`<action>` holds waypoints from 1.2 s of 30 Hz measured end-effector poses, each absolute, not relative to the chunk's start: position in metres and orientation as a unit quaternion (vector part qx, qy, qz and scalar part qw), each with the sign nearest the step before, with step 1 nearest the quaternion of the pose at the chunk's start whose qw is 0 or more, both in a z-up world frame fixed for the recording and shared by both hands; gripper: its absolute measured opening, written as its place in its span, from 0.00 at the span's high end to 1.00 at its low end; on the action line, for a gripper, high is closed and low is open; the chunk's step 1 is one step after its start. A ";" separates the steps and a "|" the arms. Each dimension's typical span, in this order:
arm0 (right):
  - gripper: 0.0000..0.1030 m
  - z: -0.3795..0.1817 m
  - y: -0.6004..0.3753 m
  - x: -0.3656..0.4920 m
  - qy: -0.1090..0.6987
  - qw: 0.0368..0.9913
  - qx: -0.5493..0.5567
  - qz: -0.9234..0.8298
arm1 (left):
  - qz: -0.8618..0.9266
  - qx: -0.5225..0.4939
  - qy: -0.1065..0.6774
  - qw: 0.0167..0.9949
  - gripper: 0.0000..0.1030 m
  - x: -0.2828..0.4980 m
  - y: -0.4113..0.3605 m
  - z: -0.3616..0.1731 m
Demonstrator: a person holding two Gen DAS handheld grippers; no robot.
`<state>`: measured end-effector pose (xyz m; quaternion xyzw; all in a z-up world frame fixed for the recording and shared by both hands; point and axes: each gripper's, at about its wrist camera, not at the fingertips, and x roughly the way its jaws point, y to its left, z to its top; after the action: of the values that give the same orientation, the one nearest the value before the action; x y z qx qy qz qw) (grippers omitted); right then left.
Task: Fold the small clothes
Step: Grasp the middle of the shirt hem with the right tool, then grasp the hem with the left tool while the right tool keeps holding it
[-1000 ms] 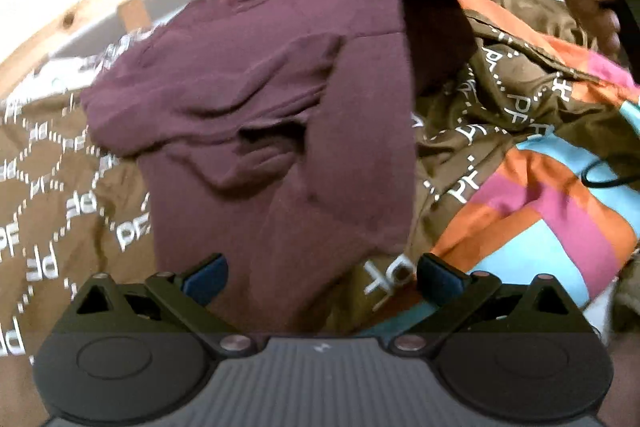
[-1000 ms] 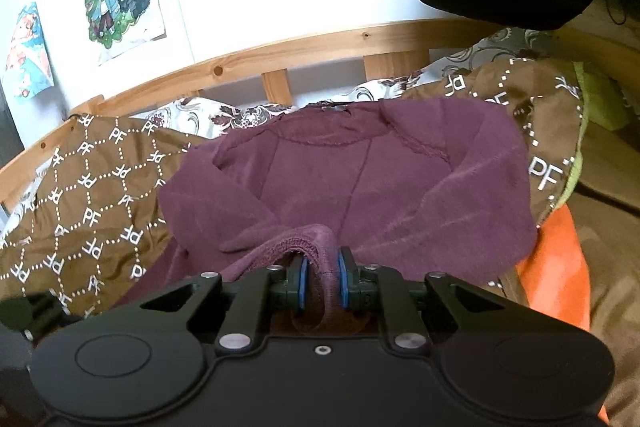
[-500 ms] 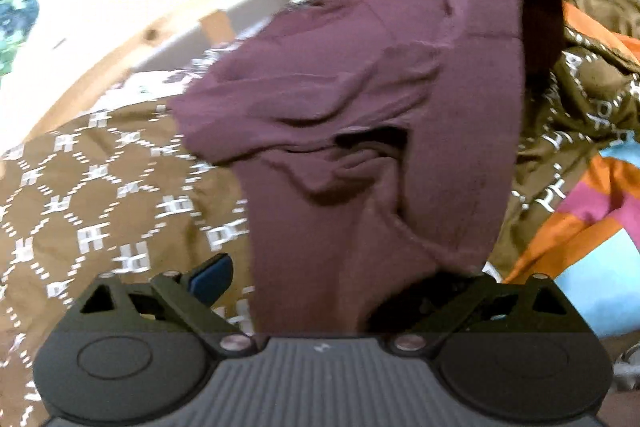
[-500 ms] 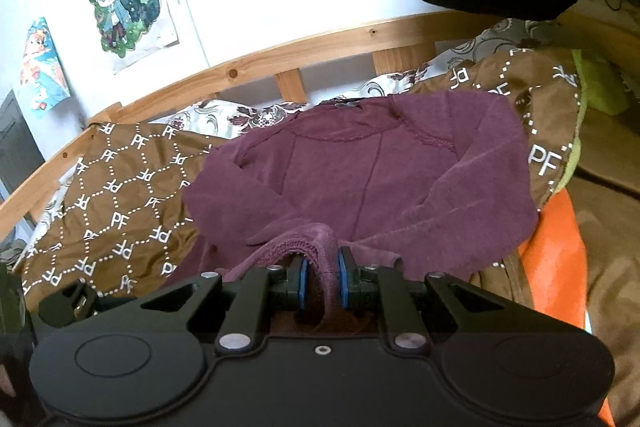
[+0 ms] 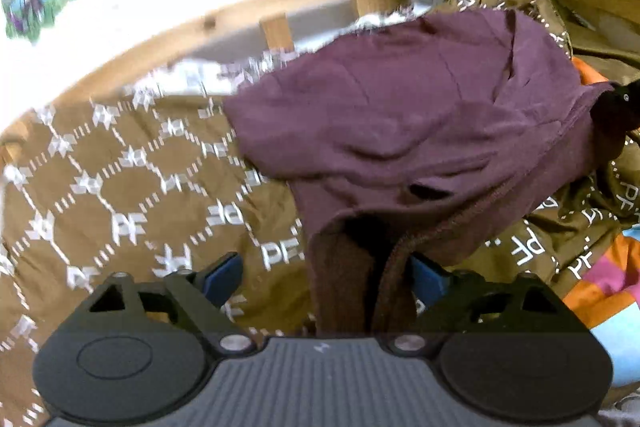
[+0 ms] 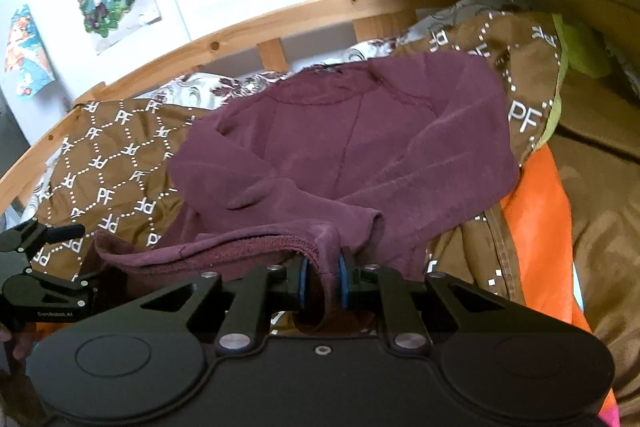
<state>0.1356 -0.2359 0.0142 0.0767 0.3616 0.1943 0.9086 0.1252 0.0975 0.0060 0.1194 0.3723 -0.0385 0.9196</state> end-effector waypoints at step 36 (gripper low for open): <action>0.89 0.051 -0.250 0.016 0.254 0.950 0.052 0.174 | -0.038 0.112 0.201 0.972 0.97 0.019 0.115 0.074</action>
<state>0.0157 -0.2499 0.0514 0.0521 0.2537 0.1740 0.9501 0.0187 0.1149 0.0735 0.1116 0.2015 -0.0380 0.9724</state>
